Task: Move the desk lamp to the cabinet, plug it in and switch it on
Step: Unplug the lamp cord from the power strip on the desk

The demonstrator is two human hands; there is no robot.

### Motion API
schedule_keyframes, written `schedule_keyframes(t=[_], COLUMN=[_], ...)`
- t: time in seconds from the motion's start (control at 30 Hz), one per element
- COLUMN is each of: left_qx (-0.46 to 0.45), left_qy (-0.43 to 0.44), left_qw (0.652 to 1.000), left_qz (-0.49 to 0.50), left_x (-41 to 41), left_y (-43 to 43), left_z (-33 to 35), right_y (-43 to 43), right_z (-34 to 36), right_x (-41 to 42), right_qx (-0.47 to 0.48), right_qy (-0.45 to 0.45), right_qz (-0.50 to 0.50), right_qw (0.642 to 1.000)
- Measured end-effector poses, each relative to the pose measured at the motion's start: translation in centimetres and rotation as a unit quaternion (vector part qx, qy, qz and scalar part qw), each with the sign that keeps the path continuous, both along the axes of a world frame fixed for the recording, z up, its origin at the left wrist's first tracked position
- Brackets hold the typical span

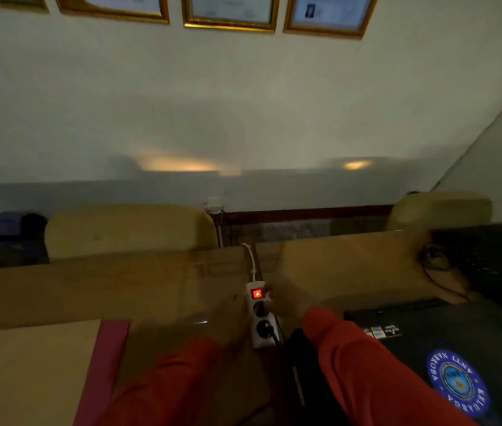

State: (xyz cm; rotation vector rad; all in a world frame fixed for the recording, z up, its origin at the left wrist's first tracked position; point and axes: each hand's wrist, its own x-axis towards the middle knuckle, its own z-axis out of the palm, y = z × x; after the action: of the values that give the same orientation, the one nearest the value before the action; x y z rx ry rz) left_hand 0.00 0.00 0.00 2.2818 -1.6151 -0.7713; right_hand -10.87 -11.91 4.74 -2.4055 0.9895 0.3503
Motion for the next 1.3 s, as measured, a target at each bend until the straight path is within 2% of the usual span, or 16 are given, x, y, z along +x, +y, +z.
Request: schedule_keyframes(t=[0.17, 0.4, 0.5, 0.63, 0.77, 0.87, 1.03, 1.17, 1.3], left_qx=[-0.022, -0.013, -0.007, 0.009, 0.019, 0.031, 0.031, 0.011, -0.067], left_qy=[0.047, 0.006, -0.005, -0.019, -0.022, -0.005, 0.019, 0.004, -0.025], left_qw=[0.997, 0.998, 0.998, 0.998, 0.998, 0.998, 0.998, 0.999, 0.997], left_qz=[0.054, 0.058, 0.064, 0.064, 0.059, 0.047, 0.046, 0.03, 0.017], left_x=[0.1, 0.1, -0.2, -0.3, -0.2, -0.1, -0.3, -0.9, -2.2], left_y=[-0.4, -0.5, -0.5, -0.5, -0.4, -0.5, 0.1, 0.9, 3.0], left_z=[-1.5, -2.0, -1.6, -1.3, -1.0, -0.4, 2.2, 5.9, 10.9], right_y=[0.1, 0.6, 1.0, 0.8, -0.2, -1.0, 0.3, 3.2, 6.7], right_z=[-1.3, -2.4, -2.6, -2.1, -0.8, 0.6, 3.5, 6.6, 10.6], right_x=[1.4, 1.9, 2.0, 2.1, 1.5, 0.7, -1.9, -4.2, -6.9], right_qx=[-0.053, -0.17, -0.141, -0.137, -0.11, -0.097, -0.057, -0.009, 0.025], right_qy=[0.103, 0.165, 0.165, 0.164, 0.131, 0.062, -0.084, -0.212, -0.331], right_qz=[0.091, 0.195, 0.193, 0.247, 0.205, 0.159, 0.021, -0.076, -0.136], right_qw=[0.989, 0.952, 0.957, 0.945, 0.964, 0.981, 0.995, 0.974, 0.933])
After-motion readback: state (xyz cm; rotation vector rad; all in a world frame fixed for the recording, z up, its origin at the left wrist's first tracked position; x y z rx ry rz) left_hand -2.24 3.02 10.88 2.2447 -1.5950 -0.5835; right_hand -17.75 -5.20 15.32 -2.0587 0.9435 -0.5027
